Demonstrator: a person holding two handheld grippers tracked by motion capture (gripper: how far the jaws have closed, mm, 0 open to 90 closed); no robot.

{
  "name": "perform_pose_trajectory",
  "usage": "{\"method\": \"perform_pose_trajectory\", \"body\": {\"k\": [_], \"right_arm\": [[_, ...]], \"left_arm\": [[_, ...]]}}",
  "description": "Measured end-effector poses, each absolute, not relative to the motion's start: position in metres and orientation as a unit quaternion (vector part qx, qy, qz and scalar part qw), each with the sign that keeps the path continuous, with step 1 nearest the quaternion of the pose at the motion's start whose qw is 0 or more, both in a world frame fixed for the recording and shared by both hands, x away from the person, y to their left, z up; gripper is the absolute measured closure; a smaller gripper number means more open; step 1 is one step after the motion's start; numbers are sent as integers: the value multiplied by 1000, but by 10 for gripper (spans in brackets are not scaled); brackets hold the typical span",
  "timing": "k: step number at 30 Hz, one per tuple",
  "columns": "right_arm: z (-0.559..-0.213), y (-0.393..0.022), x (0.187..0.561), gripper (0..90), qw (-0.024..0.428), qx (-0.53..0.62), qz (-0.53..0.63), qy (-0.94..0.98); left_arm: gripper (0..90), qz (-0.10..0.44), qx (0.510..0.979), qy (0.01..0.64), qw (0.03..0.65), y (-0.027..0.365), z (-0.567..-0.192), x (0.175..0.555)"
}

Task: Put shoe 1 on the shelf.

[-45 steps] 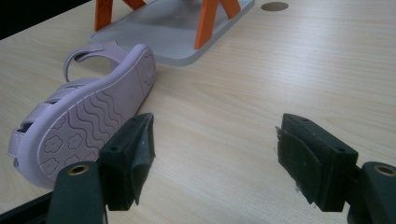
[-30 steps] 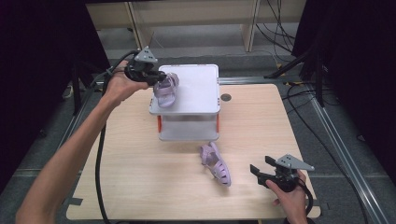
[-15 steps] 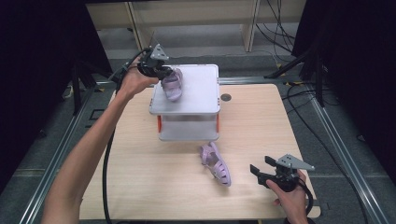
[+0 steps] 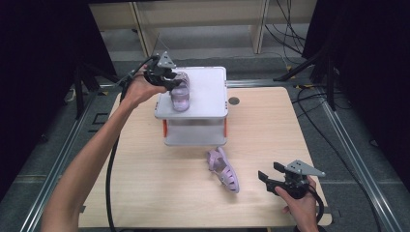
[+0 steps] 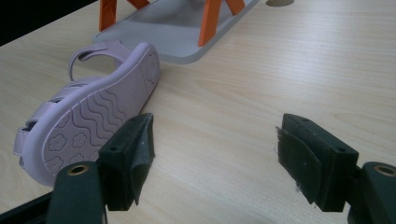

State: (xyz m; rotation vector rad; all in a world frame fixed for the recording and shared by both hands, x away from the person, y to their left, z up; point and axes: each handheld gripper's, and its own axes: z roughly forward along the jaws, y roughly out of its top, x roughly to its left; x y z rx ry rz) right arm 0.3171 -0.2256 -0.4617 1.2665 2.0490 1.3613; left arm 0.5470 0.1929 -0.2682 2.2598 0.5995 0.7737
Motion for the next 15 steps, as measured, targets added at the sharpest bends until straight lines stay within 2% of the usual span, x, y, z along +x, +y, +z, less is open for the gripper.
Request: {"method": "perform_pose_trajectory", "body": {"k": [3, 5, 9, 15], "right_arm": [[-461, -226, 317, 276, 186, 451, 480, 729], [-461, -223, 316, 276, 168, 459, 489, 722], [-460, -224, 315, 276, 181, 450, 482, 730], [-459, -222, 313, 276, 176, 454, 483, 727]], "left_arm": [[541, 300, 854, 240, 351, 198, -262, 536], [481, 296, 845, 250, 367, 200, -260, 526], [379, 291, 839, 260, 379, 204, -262, 502], [330, 277, 839, 258, 391, 217, -288, 456]]}}
